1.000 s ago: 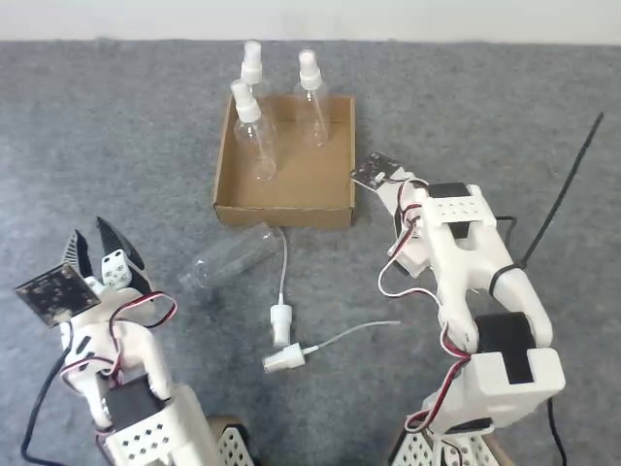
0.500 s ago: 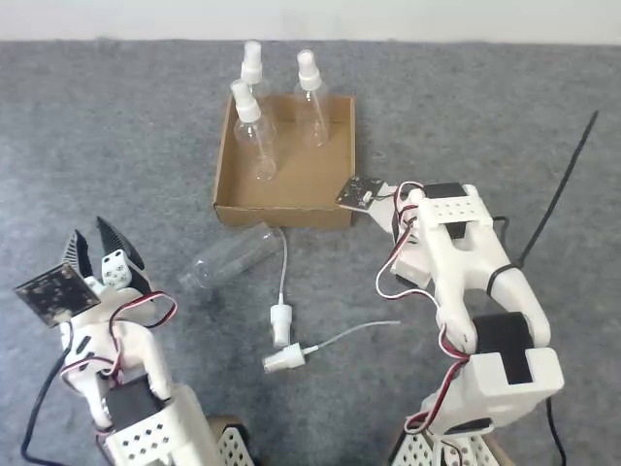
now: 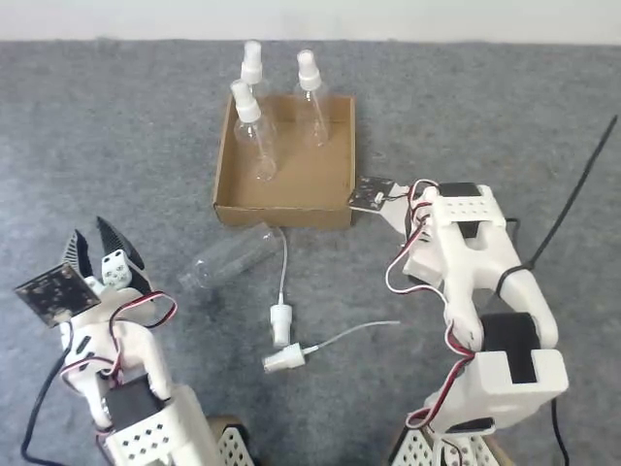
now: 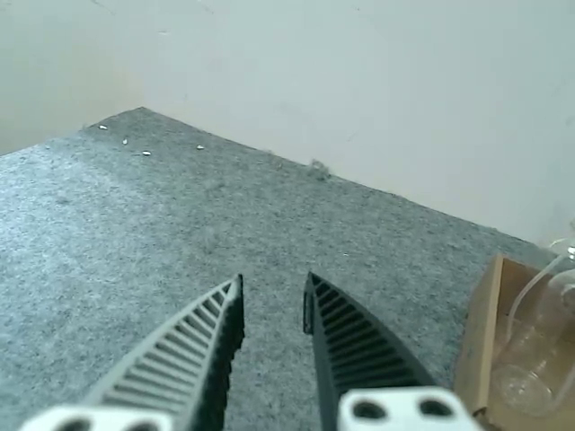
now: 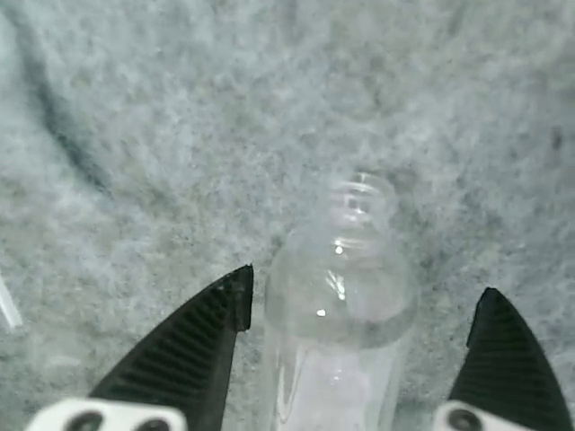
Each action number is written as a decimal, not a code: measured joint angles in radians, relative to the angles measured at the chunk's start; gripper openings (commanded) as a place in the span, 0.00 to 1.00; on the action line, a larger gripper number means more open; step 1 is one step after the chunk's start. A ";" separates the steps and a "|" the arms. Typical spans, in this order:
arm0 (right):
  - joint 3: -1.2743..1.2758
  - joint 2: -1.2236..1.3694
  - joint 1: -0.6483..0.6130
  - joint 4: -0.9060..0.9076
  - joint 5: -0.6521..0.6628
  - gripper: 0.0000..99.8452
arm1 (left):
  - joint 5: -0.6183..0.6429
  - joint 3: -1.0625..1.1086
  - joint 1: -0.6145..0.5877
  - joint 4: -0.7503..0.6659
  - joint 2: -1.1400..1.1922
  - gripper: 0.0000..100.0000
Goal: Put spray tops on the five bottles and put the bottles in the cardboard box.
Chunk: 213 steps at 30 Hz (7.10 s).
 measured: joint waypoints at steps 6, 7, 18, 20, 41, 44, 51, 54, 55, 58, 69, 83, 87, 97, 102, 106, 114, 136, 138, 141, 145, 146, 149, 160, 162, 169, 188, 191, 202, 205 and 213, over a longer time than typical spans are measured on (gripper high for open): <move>0.000 0.000 -0.003 0.000 0.000 0.25 | 0.000 0.000 0.000 0.000 0.000 0.11; 0.000 0.000 -0.003 0.000 0.000 0.23 | 0.000 0.000 0.000 0.000 0.000 0.11; -0.026 0.074 0.017 -0.017 0.000 0.09 | 0.000 0.000 0.000 0.000 0.000 0.11; -0.026 0.061 0.018 -0.008 -0.028 0.09 | 0.000 0.000 0.000 0.000 0.000 0.11; -0.025 -0.385 -0.092 0.267 -0.612 0.09 | 0.000 0.000 0.000 0.000 0.000 0.11; -0.014 -0.453 -0.094 0.269 -0.686 0.09 | 0.000 0.000 0.000 0.000 0.000 0.11; 0.152 -0.667 -0.097 0.213 -0.815 0.09 | 0.000 0.000 0.000 0.000 0.000 0.11; 0.232 -0.776 -0.097 0.152 -0.859 0.09 | 0.000 0.000 0.000 0.000 0.000 0.11; 0.261 -0.813 -0.097 0.130 -0.879 0.09 | 0.000 0.000 0.000 0.000 0.000 0.11; 0.339 -0.922 -0.095 0.061 -0.954 0.09 | 0.000 0.000 0.000 0.000 0.000 0.11; 0.562 -1.178 -0.097 -0.127 -1.140 0.09 | 0.000 0.000 0.000 0.000 0.000 0.11; 0.717 -1.389 -0.029 -0.172 -1.169 0.09 | 0.000 0.000 0.000 0.000 0.000 0.11; 0.763 -1.467 -0.012 -0.172 -1.169 0.05 | -0.060 0.000 0.000 0.000 0.000 0.10; 0.772 -1.565 0.014 -0.170 -1.169 0.02 | -0.155 -0.075 0.020 0.101 0.000 0.10; 0.772 -1.565 0.009 -0.152 -1.169 0.02 | -0.253 -0.193 0.129 0.239 0.000 0.10; 0.772 -1.565 0.008 -0.152 -1.169 0.02 | -0.351 -0.282 0.229 0.333 0.000 0.10; 0.772 -1.565 0.068 -0.152 -1.169 0.02 | -0.529 -0.453 0.384 0.528 0.000 0.10; 0.827 -1.567 0.080 -0.198 -1.169 0.02 | -1.112 -0.646 0.551 0.763 0.534 0.16; 0.827 -1.567 0.092 -0.198 -1.169 0.02 | -1.166 -0.647 0.549 0.763 0.572 0.21; 0.827 -1.567 0.132 -0.198 -1.169 0.02 | -1.220 -0.647 0.549 0.767 0.631 0.22; 0.827 -1.567 0.164 -0.198 -1.169 0.02 | -1.315 -0.647 0.563 0.793 0.709 0.22; 0.827 -1.567 0.166 -0.198 -1.169 0.02 | -1.346 -0.647 0.569 0.796 0.729 0.22; 0.827 -1.567 0.163 -0.198 -1.169 0.02 | -1.415 -0.647 0.597 0.810 0.793 0.22; 0.827 -1.567 0.199 -0.198 -1.169 0.02 | -1.567 -0.666 0.713 0.813 1.066 0.22; 0.827 -1.567 0.196 -0.198 -1.169 0.02 | -1.570 -0.684 0.732 0.802 1.106 0.22; 0.827 -1.567 0.201 -0.198 -1.169 0.02 | -1.576 -0.704 0.825 0.743 1.231 0.22; 0.827 -1.567 0.199 -0.198 -1.169 0.02 | -1.576 -0.812 0.911 0.459 1.646 0.22; 0.827 -1.567 0.199 -0.198 -1.169 0.02 | -1.576 -0.867 0.930 0.457 1.717 0.22; 0.827 -1.567 0.201 -0.198 -1.169 0.02 | -1.456 -0.945 1.066 0.457 1.801 0.22; 0.827 -1.567 0.226 -0.198 -1.169 0.02 | -1.445 -0.945 1.079 0.457 1.811 0.18; 0.827 -1.567 0.244 -0.218 -1.169 0.02 | -1.439 -0.962 1.085 0.460 1.840 0.09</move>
